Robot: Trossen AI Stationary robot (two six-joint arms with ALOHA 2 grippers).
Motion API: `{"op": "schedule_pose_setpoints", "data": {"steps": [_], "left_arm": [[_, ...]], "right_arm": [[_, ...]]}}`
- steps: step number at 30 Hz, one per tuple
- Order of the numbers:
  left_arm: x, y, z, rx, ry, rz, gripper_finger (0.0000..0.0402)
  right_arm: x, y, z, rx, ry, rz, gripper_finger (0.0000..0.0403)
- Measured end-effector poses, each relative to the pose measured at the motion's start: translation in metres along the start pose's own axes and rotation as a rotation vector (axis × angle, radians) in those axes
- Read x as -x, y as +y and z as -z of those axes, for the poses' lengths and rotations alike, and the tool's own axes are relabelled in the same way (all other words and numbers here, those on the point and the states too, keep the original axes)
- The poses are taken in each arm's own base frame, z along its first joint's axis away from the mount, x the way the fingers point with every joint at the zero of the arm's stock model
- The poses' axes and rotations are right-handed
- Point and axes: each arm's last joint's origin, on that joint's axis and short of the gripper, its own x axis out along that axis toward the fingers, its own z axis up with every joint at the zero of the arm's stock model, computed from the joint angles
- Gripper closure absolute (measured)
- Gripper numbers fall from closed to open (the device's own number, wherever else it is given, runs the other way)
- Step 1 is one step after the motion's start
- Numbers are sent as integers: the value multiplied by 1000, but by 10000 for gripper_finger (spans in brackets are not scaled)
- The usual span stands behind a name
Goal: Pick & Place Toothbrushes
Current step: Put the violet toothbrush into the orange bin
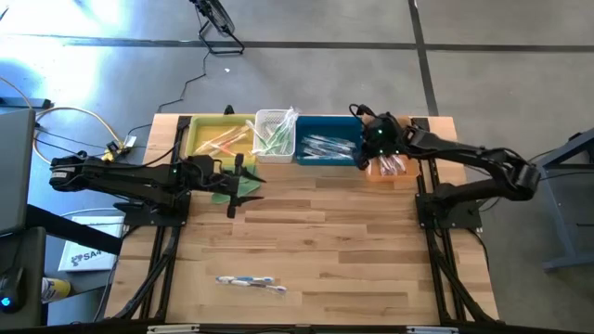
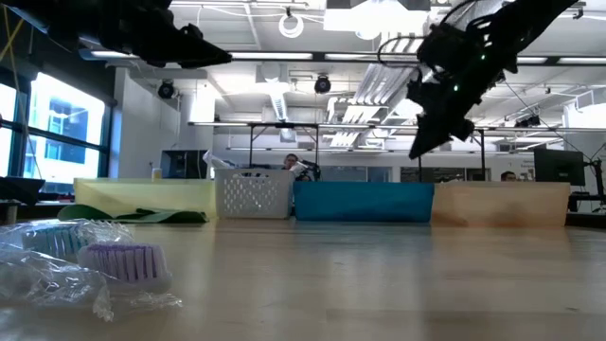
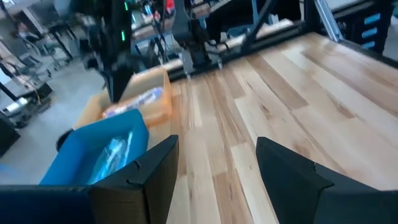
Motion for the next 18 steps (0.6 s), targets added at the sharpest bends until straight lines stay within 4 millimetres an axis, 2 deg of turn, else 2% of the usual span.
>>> {"op": "schedule_pose_setpoints", "data": {"steps": [4, 13, 18], "left_arm": [[0, -2, 4, 4, 45, 17, 192], [0, -9, -4, -81, -22, 43, 192], [0, -11, -11, -81, -88, 45, 192]], "right_arm": [[15, 18, -2, 82, -45, -176, 401], [45, 49, -5, 225, -208, -327, 401], [53, 63, -5, 285, -265, -386, 401]]}}
